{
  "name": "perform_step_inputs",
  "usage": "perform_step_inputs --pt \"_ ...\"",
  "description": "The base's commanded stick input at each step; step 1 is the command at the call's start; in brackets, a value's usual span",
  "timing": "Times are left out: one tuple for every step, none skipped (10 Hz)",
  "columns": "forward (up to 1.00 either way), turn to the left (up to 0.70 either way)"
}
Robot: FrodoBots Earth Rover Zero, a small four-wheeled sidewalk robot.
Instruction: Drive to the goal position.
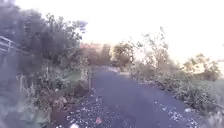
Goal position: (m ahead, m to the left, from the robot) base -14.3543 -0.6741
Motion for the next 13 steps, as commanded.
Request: perform_step_inputs --pt "0.7 0.01" --pt "0.7 0.01" --pt "0.7 0.01" --pt "0.7 0.01" --pt "0.7 0.01" --pt "0.7 0.01" --pt "0.7 0.01" --pt "0.7 0.01" --pt "0.7 0.01" --pt "0.7 0.01" --pt "0.7 0.01" --pt "0.7 0.01" --pt "0.7 0.01"
